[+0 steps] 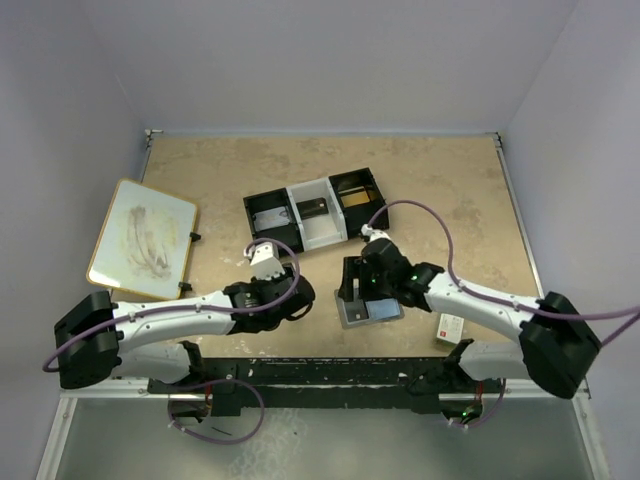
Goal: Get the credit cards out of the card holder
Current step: Remove the credit card from the card holder.
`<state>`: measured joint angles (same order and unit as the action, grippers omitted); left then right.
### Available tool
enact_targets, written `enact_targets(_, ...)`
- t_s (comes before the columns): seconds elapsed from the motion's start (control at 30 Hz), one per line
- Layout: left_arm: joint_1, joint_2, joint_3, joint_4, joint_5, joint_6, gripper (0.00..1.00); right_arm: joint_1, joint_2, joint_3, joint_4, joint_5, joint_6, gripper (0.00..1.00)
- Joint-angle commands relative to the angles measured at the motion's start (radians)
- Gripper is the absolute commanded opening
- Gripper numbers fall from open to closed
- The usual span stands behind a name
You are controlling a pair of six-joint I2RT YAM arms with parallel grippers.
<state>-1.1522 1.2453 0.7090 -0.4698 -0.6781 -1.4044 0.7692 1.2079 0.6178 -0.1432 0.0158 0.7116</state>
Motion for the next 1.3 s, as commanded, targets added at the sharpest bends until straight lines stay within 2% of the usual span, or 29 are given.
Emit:
enact_targets(0.0,0.005,-0.044,-0.014,-0.024,-0.052,-0.026,0.51,0.071,0.100,0.110,-0.116,0.181,0.025,0.78)
enact_targets(0.43,0.005,-0.074,-0.036,-0.019,-0.047,-0.017,0.59,0.162,0.289,0.201,-0.154,0.222,0.056,0.75)
enact_targets(0.67,0.006,-0.096,-0.038,-0.029,-0.049,-0.018,0.63,0.163,0.342,0.212,-0.178,0.249,0.094,0.69)
enact_targets(0.8,0.005,-0.114,-0.044,-0.012,-0.048,-0.005,0.65,0.161,0.307,0.180,-0.129,0.162,0.094,0.67)
enact_targets(0.93,0.005,-0.104,-0.045,0.000,-0.031,0.005,0.66,0.151,0.265,0.134,-0.052,0.091,0.077,0.58)
enact_targets(1.07,0.005,-0.087,-0.043,0.034,-0.002,0.029,0.66,0.119,0.236,0.091,0.014,0.016,0.075,0.55)
enact_targets(1.27,0.005,-0.090,-0.043,0.095,0.036,0.073,0.66,0.061,0.182,0.029,0.095,-0.082,0.081,0.54)
